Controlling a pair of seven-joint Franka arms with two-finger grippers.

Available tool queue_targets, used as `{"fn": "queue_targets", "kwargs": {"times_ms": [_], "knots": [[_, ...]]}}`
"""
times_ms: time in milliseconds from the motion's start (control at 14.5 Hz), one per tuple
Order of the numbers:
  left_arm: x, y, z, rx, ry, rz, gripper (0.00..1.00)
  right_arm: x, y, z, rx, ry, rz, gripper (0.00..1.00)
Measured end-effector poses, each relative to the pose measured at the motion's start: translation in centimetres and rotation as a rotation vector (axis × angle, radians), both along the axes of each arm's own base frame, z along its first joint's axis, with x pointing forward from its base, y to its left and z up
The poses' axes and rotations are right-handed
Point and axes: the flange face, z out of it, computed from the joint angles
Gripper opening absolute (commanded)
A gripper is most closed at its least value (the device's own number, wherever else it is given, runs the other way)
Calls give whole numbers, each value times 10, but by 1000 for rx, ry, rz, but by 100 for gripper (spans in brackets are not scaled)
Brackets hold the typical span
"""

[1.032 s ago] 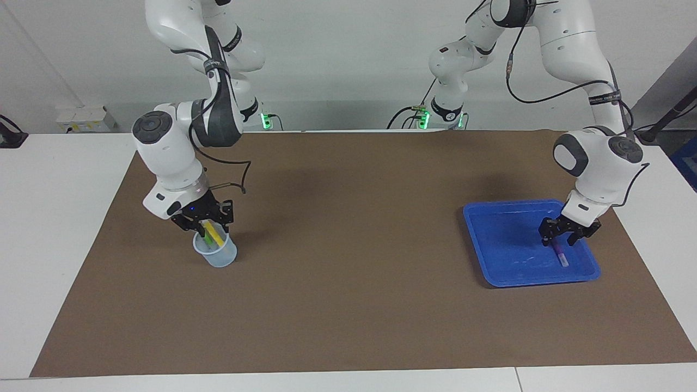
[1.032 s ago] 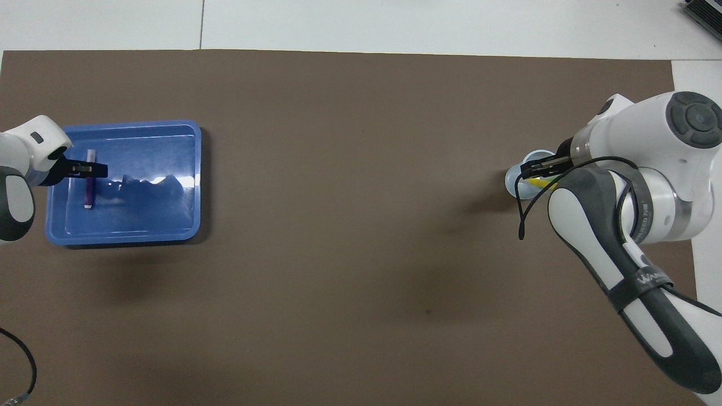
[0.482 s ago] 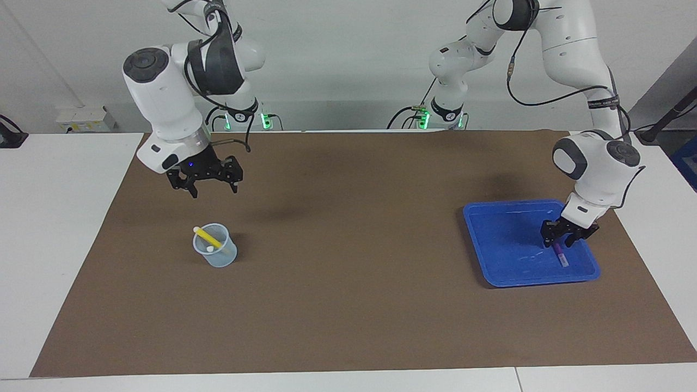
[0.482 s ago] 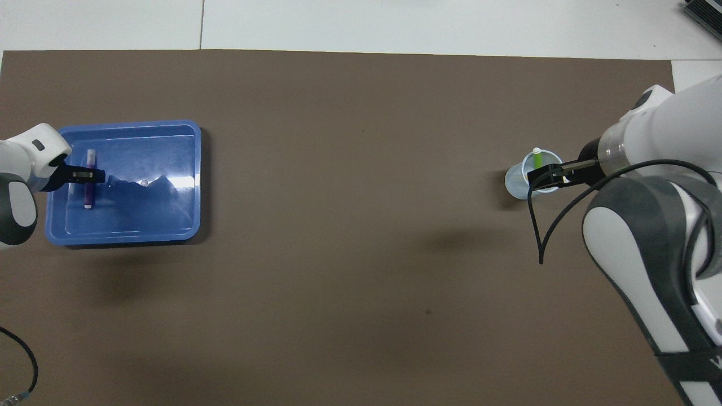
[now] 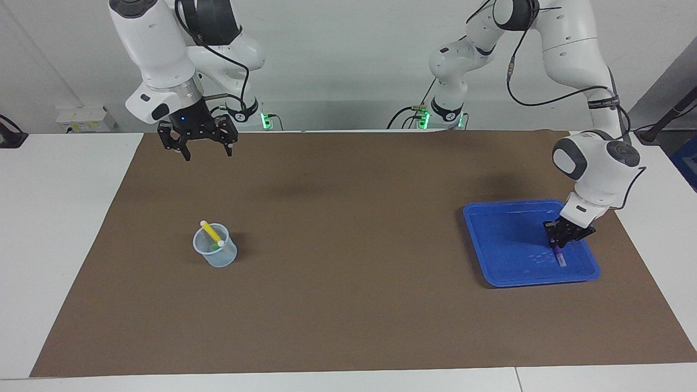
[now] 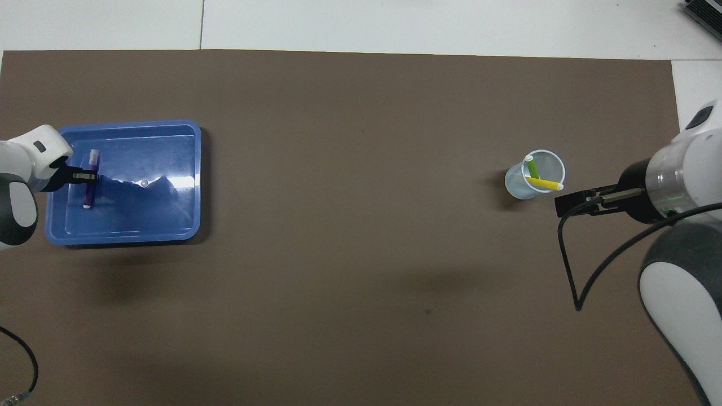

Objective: Transfer and insert pens with both arms
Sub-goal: 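Release the yellow pen while the left gripper grasps the purple pen, then lift the purple pen out of the tray with the left gripper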

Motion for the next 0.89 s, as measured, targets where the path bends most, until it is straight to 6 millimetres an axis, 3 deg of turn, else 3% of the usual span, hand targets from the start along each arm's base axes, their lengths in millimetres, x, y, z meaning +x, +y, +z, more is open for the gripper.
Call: {"fn": "queue_targets", "kwargs": {"times_ms": [69, 138, 206, 688, 894], "knots": [[0, 0, -1, 0, 1, -1, 22, -2, 0, 2, 0, 1, 0, 100], [-1, 0, -2, 0, 1, -1, 4, -3, 0, 3, -1, 2, 0, 100], [-2, -1, -3, 0, 0, -1, 0, -3, 0, 3, -1, 2, 0, 100], [-1, 0, -2, -6, -3, 19, 0, -10, 1, 8, 24, 20, -3, 100], [3, -2, 12, -71, 76, 119, 0, -12, 4, 9, 79, 31, -12, 100]]}}
